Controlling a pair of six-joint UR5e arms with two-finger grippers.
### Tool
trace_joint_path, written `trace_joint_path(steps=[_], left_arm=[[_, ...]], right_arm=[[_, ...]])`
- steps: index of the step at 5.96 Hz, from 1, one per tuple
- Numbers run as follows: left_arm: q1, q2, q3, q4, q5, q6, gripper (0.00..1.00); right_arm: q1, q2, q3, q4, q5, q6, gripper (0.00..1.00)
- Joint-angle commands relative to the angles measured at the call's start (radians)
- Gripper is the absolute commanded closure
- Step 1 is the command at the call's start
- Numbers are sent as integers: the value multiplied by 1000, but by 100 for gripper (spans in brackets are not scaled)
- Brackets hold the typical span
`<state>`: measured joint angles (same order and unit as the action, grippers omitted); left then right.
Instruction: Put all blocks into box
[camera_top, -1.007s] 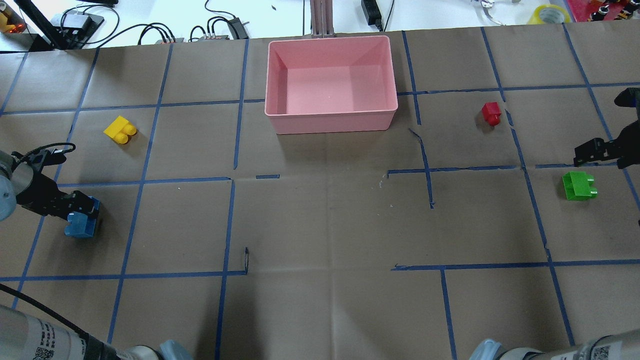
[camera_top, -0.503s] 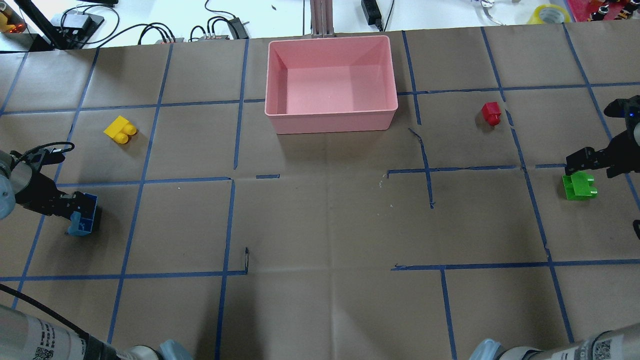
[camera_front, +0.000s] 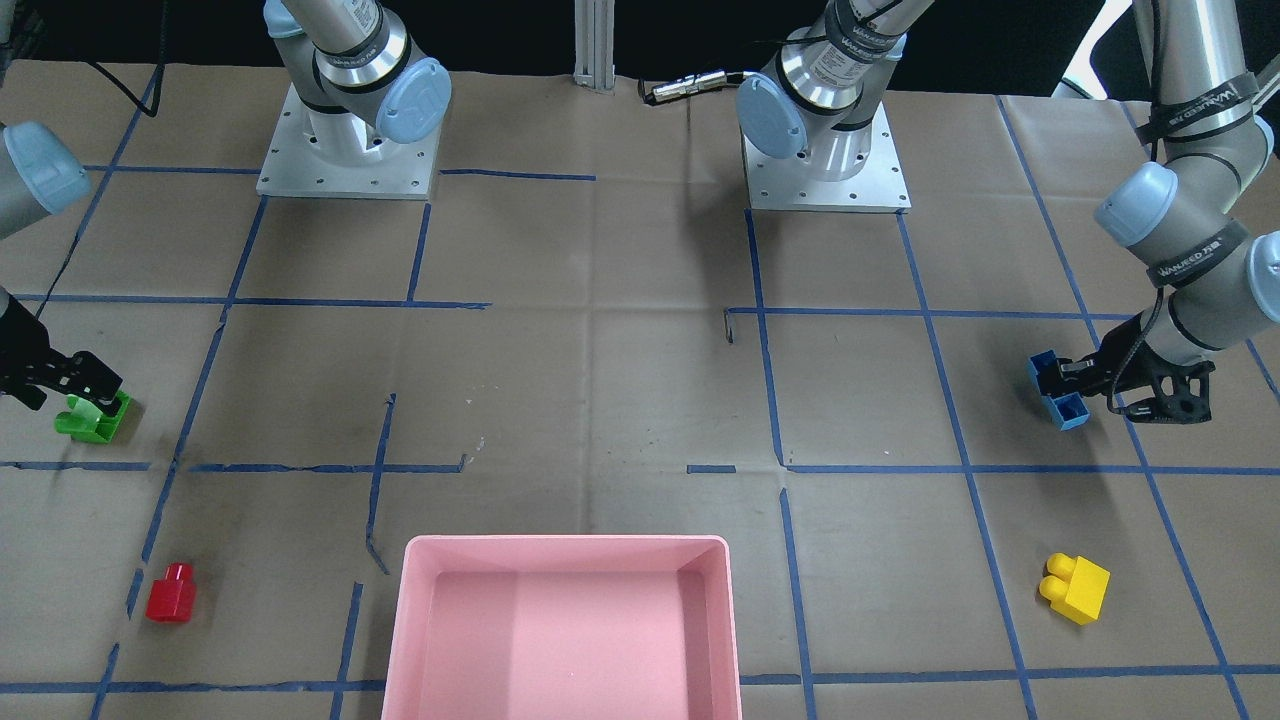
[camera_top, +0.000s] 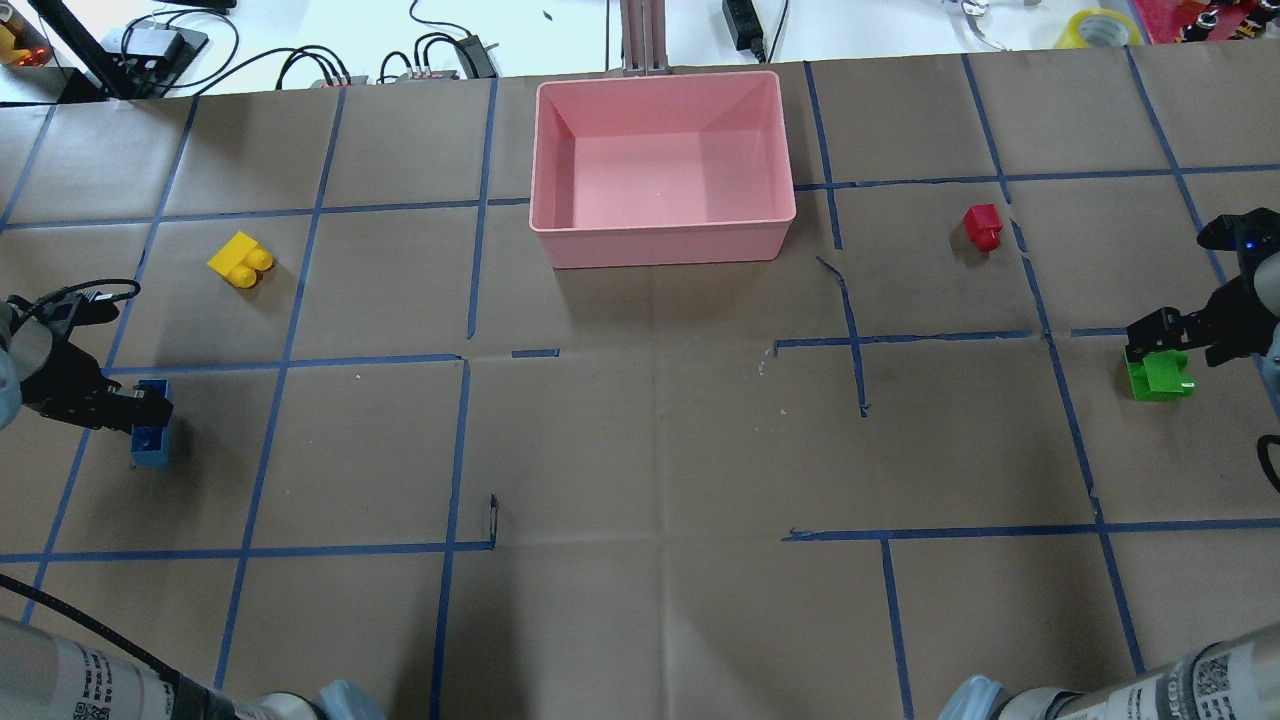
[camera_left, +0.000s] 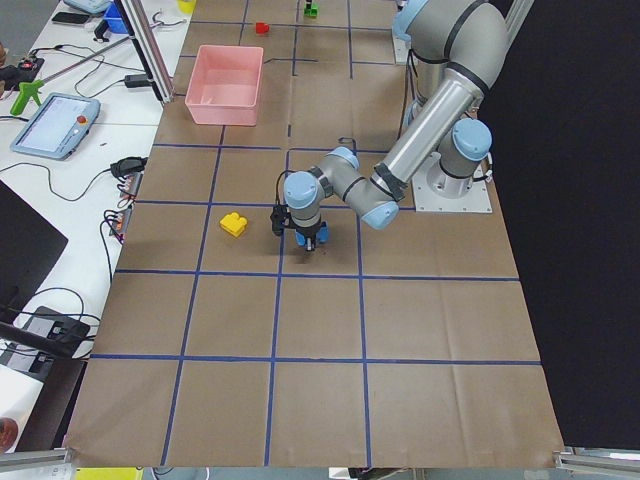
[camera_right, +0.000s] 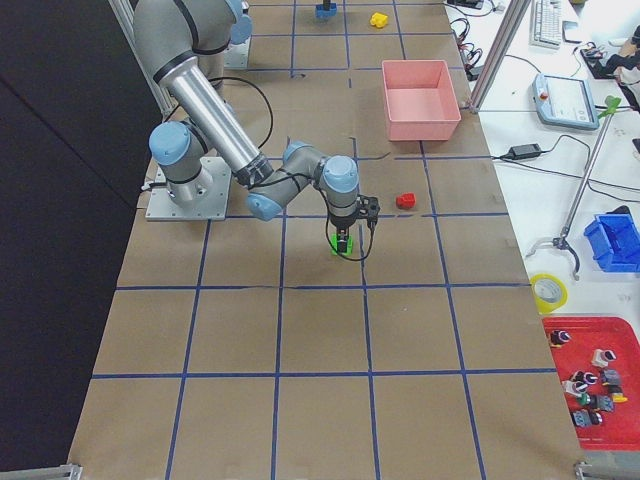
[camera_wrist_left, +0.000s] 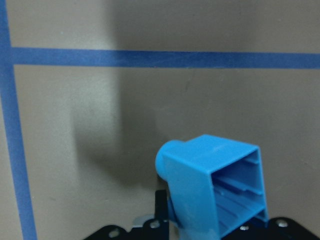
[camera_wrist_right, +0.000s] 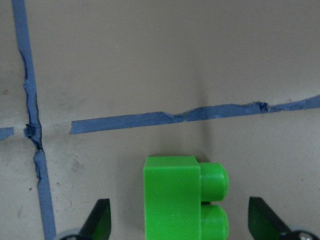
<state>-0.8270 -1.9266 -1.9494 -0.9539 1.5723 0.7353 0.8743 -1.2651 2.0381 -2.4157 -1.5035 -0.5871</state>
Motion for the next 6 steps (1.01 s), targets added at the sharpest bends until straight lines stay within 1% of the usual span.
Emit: trace_joint_path(steps=[1, 2, 3, 4, 5, 6], left_arm=[[-15, 49, 59, -38, -2, -13, 100], [-55, 88, 178, -198, -5, -33, 100], [-139, 104, 333, -367, -3, -72, 100], [-220, 94, 451, -435, -6, -124, 100], [-304, 65, 516, -442, -12, -214, 100], [-386, 28, 561, -442, -32, -323, 100]], right_arm=[[-14, 19, 2, -14, -3, -17, 4], [-15, 29, 10, -13, -23, -20, 4], [-17, 30, 11, -13, -24, -20, 4], [-17, 41, 13, -13, -24, -20, 4], [-17, 44, 13, -13, -24, -20, 4], [-17, 44, 13, -13, -27, -20, 10]])
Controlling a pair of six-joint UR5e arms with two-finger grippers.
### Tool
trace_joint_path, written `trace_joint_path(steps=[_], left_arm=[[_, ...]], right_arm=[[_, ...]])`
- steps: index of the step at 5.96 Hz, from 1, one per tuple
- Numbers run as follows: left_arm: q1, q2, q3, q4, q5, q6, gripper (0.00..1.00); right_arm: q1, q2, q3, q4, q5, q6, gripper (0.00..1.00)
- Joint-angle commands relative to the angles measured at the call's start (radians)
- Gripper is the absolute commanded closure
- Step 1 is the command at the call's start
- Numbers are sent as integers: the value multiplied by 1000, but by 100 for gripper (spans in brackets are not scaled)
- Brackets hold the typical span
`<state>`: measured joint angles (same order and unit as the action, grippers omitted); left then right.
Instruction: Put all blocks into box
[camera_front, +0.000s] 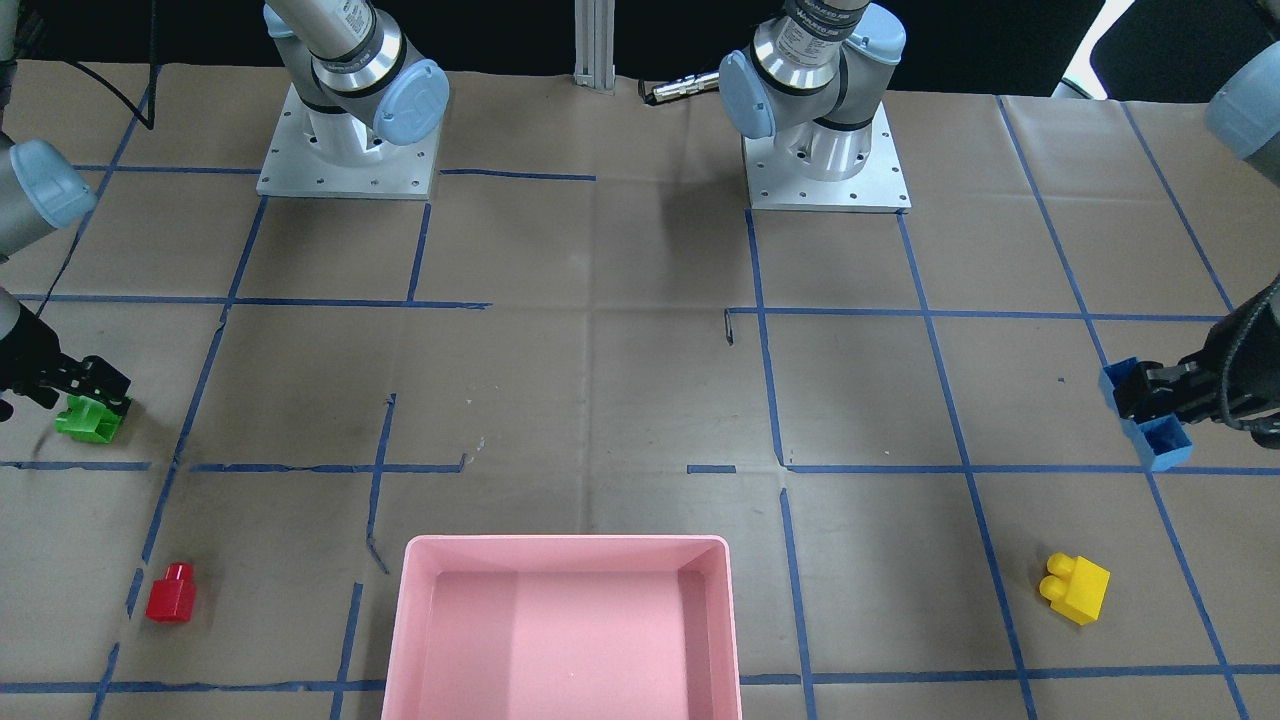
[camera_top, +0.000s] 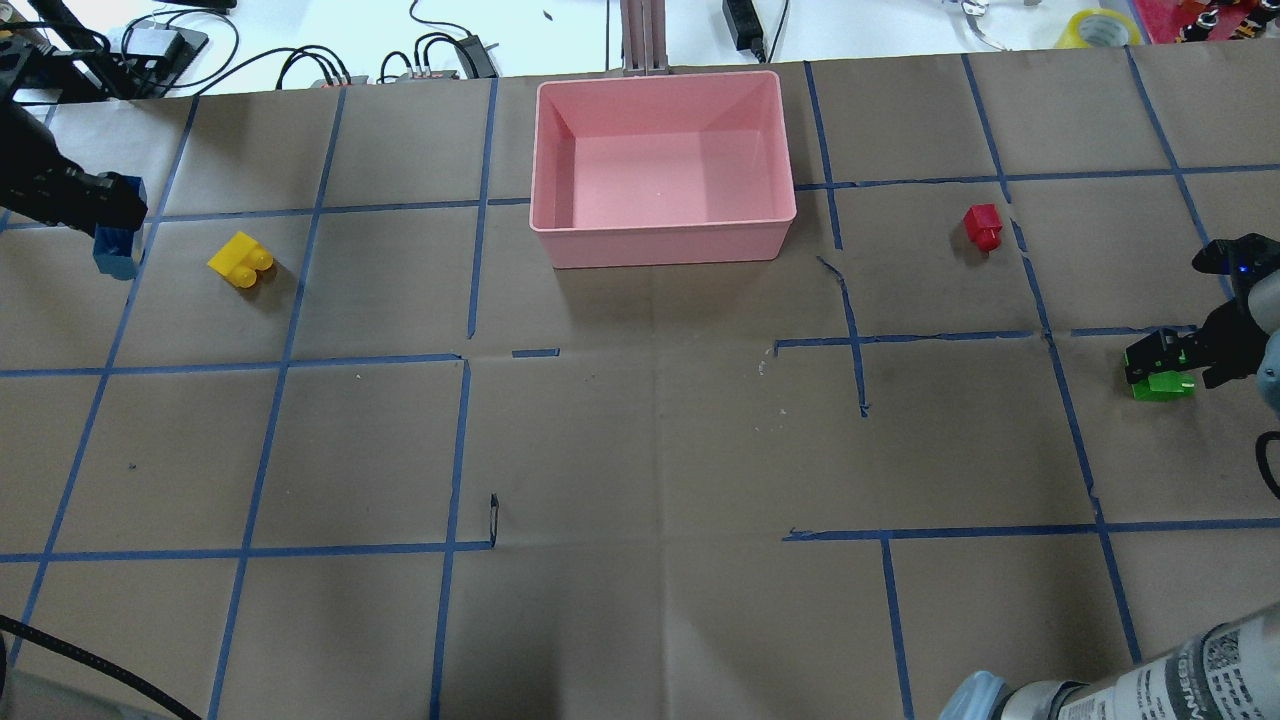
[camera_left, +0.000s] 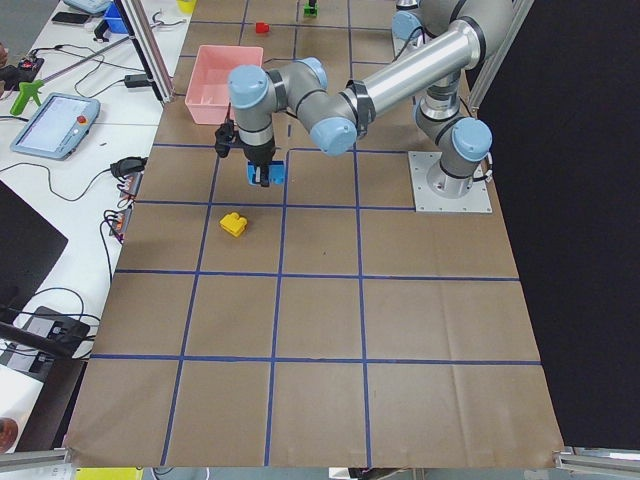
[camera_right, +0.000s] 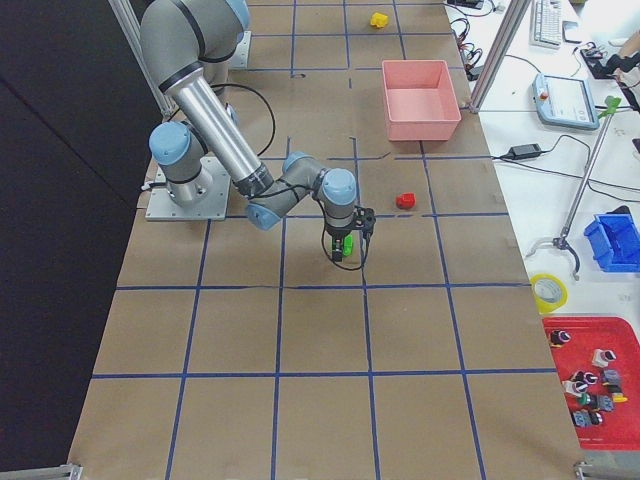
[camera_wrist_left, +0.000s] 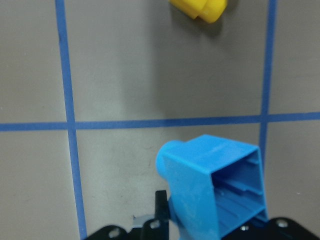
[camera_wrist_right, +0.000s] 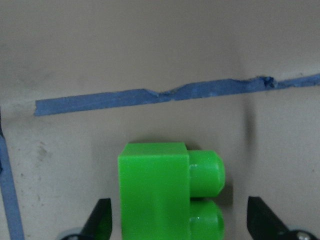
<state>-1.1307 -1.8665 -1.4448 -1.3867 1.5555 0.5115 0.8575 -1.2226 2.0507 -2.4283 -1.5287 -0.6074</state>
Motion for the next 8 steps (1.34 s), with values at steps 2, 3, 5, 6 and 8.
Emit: trace_joint_path(steps=[2, 3, 5, 6, 8], left_arm=[[-307, -144, 209, -11, -64, -421, 100], [-416, -195, 292, -28, -78, -606, 100], [-576, -308, 403, -20, -153, -905, 100], [-610, -375, 437, 39, -141, -930, 100], [-615, -489, 426, 159, -50, -918, 100]], right_arm=[[1, -5, 0, 2, -2, 0, 36], [1, -6, -1, 2, -2, 0, 47], [1, -14, -7, 14, -4, 0, 71], [1, -53, -18, 43, -34, -8, 82], [8, -189, -69, 188, -48, -8, 91]])
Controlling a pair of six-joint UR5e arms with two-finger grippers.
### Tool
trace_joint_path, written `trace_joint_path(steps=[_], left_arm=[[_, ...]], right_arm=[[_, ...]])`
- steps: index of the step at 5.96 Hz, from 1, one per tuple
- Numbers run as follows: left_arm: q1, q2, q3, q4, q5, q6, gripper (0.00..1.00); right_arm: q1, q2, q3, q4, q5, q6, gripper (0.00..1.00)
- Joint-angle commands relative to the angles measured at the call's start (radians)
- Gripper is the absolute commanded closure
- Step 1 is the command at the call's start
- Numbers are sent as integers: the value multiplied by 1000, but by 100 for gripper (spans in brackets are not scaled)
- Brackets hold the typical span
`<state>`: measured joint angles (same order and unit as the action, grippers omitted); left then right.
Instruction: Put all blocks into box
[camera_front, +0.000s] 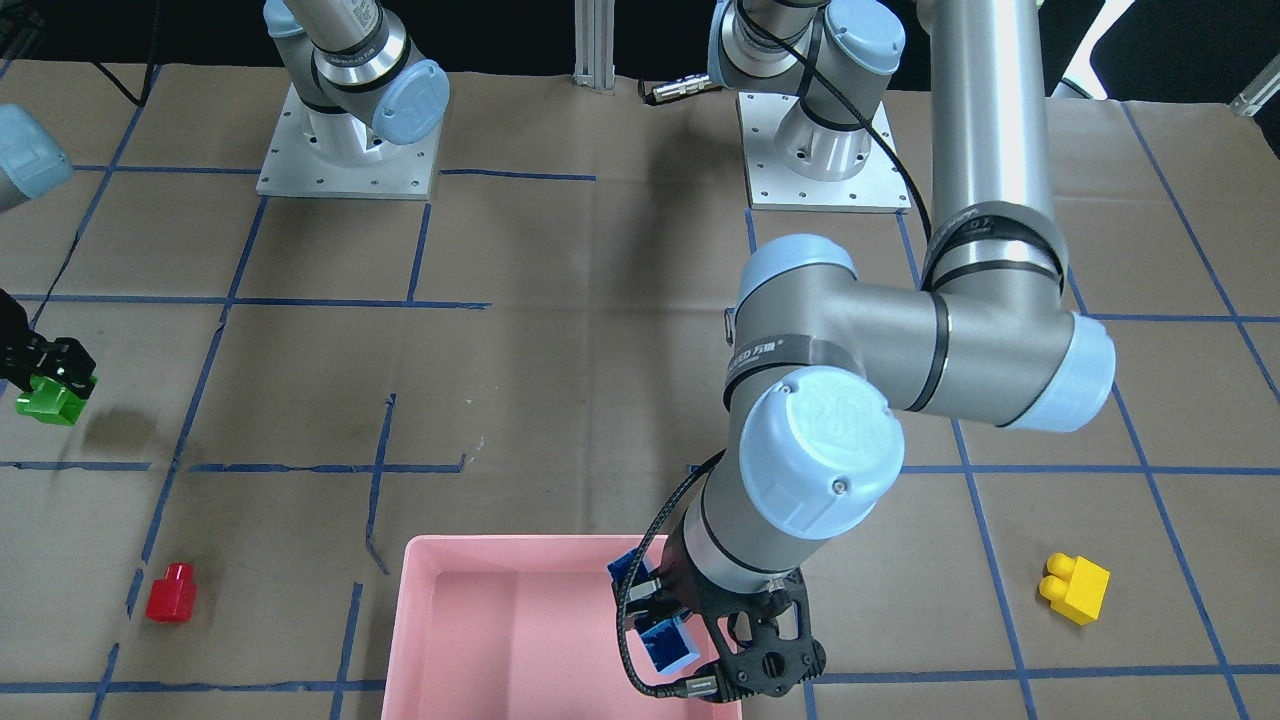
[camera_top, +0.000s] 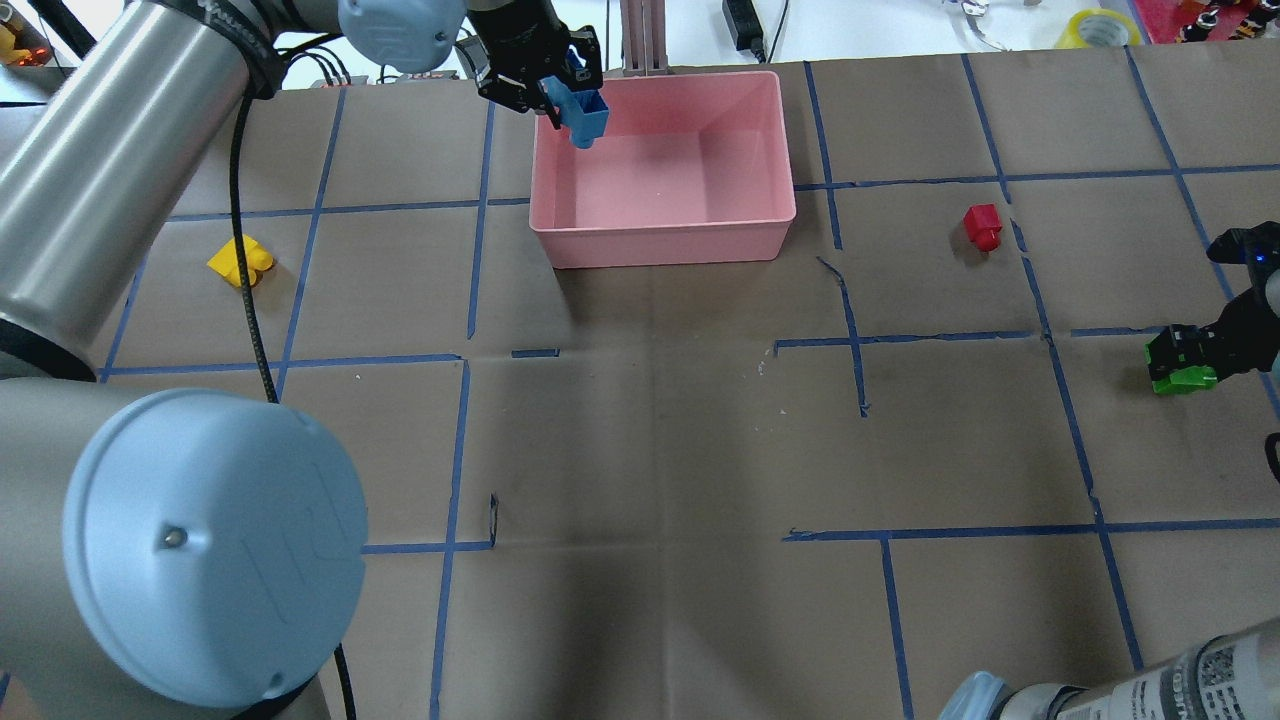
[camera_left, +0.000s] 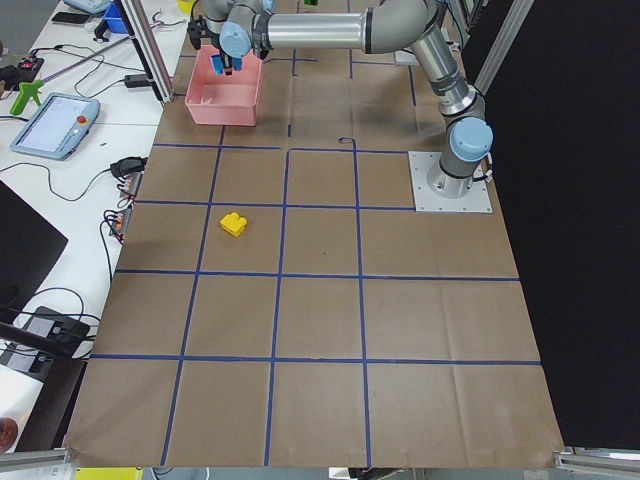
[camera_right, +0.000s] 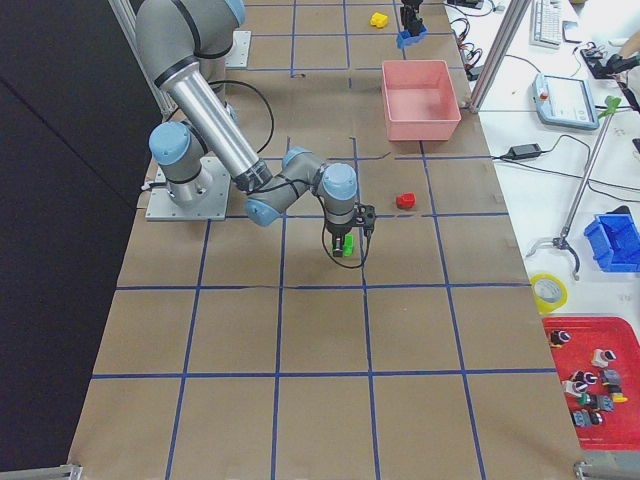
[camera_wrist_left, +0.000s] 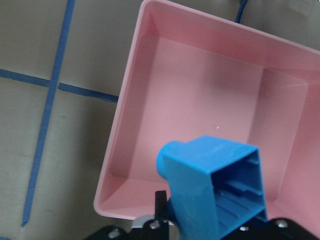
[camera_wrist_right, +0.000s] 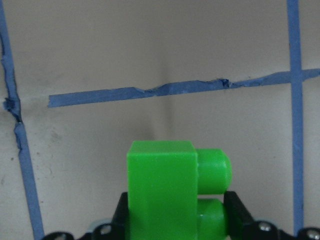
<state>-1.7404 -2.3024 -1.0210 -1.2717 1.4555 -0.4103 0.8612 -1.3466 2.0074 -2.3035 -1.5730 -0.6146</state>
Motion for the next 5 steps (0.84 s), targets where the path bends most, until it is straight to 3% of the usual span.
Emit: trace_joint_path(steps=[1, 2, 3, 5], left_arm=[[-5, -63, -1, 43, 60, 4, 87], [-5, -58, 5, 44, 97, 2, 30], [-8, -43, 10, 44, 101, -7, 0], [-8, -10, 15, 34, 102, -7, 0]], right_arm=[[25, -127, -54, 111, 11, -10, 91], [100, -152, -121, 171, 34, -11, 91], [183, -148, -209, 238, 37, 4, 91], [329, -125, -309, 269, 83, 143, 91]])
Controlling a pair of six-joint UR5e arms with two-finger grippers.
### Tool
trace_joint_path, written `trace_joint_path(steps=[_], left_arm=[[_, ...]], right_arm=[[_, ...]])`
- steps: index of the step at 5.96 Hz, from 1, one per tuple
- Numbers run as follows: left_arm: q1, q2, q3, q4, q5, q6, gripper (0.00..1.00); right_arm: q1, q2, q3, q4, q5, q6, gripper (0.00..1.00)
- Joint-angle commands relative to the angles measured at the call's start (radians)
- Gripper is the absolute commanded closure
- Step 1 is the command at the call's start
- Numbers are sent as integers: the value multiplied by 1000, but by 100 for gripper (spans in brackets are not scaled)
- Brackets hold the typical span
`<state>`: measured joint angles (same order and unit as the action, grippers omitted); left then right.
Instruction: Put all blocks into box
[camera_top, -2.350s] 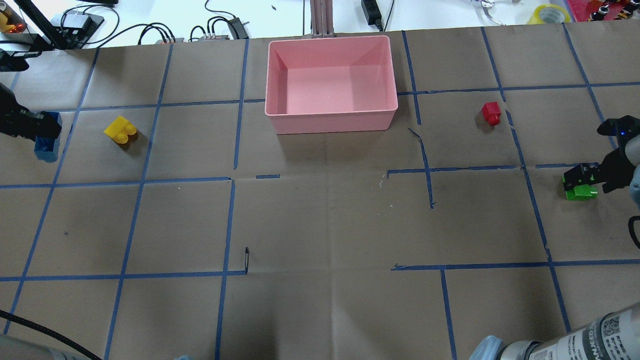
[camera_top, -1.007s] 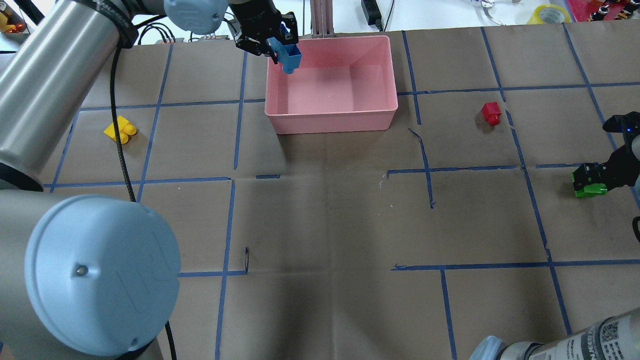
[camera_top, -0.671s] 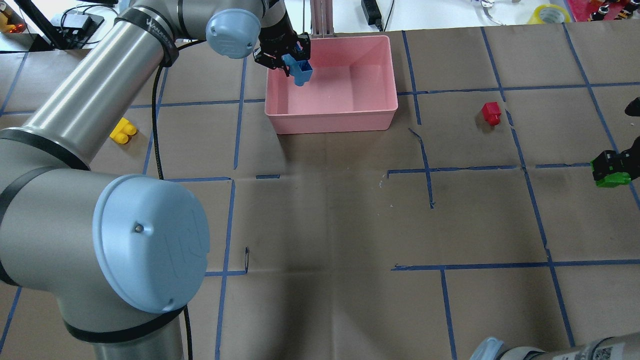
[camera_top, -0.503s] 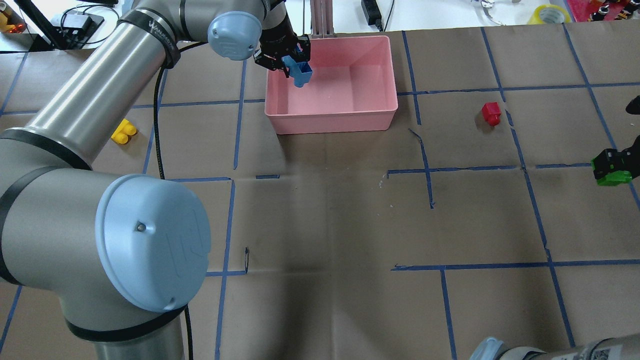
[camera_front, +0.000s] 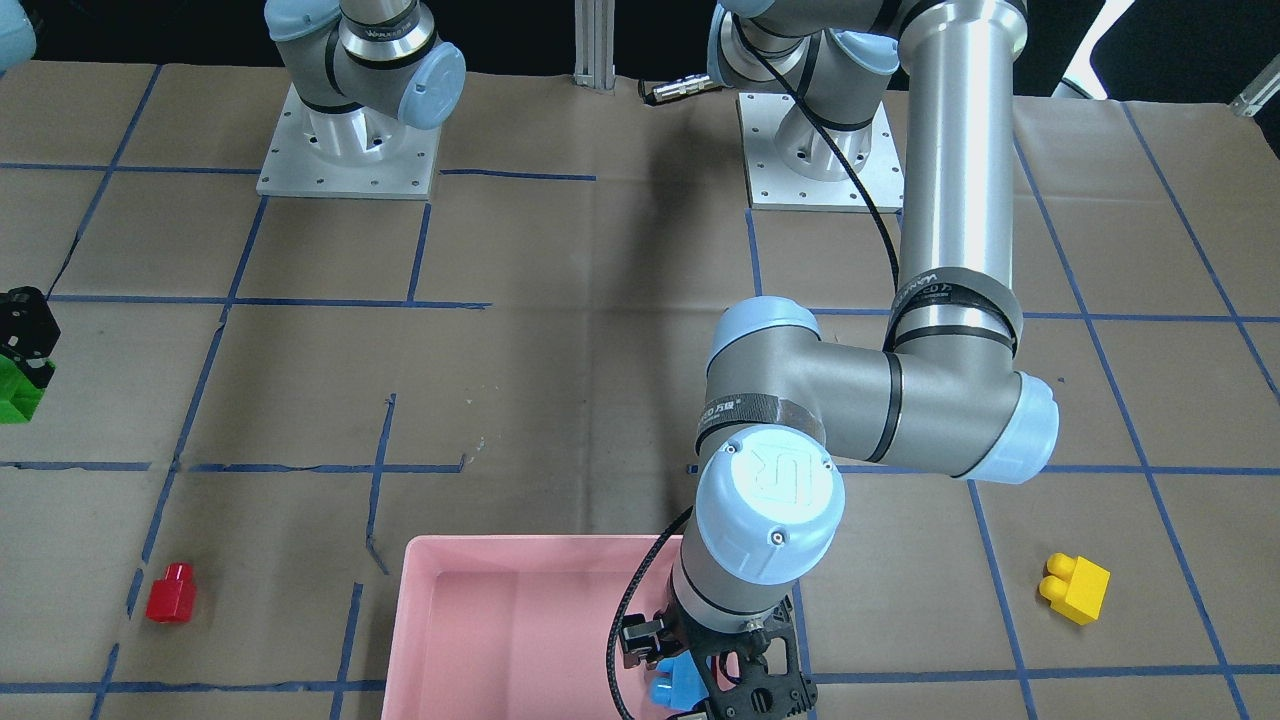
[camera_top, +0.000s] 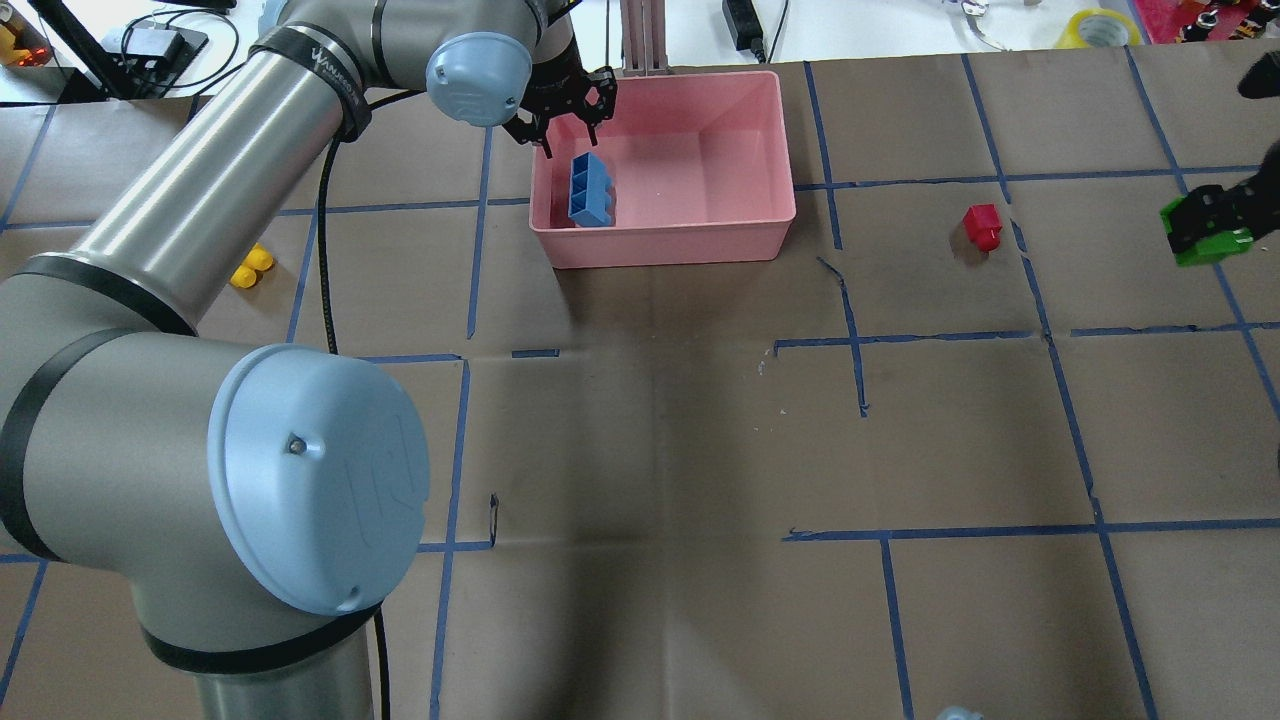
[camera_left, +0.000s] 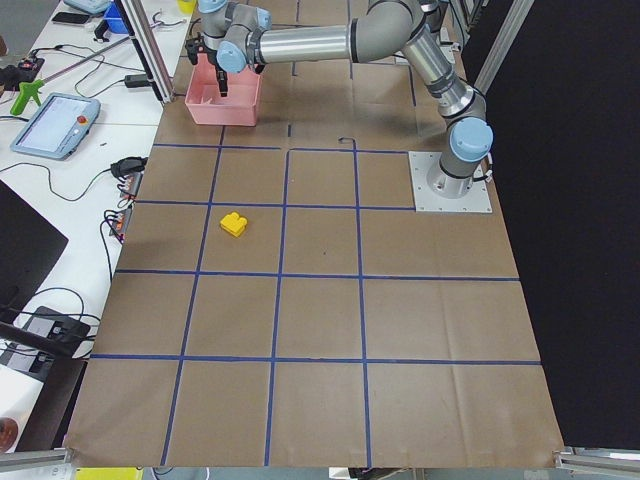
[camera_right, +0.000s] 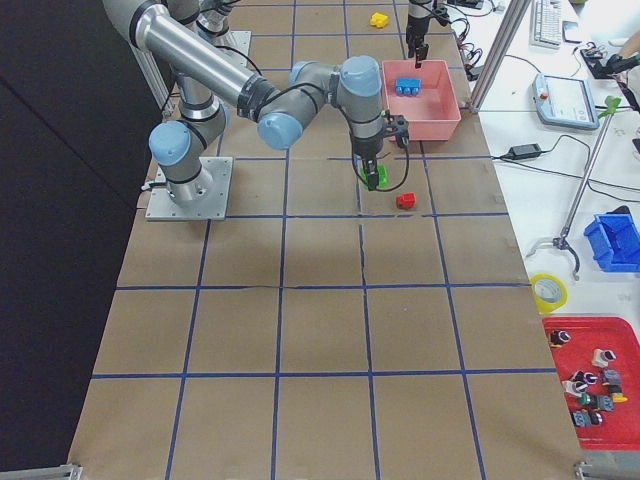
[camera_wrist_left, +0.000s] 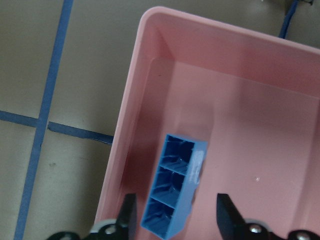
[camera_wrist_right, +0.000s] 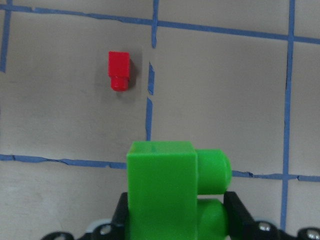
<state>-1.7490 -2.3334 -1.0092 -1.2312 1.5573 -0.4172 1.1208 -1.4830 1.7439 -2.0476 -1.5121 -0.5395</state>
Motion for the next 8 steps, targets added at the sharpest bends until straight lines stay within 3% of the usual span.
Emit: trace_joint_path(steps=[1, 2, 4, 6, 8], left_arm=[[22, 76, 4, -39, -5, 14, 0], [82, 126, 3, -85, -14, 62, 0], [263, 172, -3, -149, -49, 292, 0], [429, 178, -17, -163, -46, 580, 0], [566, 196, -38, -233, -45, 820, 0]], right_arm=[[112, 39, -90, 9, 111, 114, 91], [167, 73, -124, 9, 209, 189, 91], [311, 145, -199, 4, 315, 381, 91], [483, 299, -344, -11, 345, 560, 91], [543, 444, -467, -60, 345, 656, 90]])
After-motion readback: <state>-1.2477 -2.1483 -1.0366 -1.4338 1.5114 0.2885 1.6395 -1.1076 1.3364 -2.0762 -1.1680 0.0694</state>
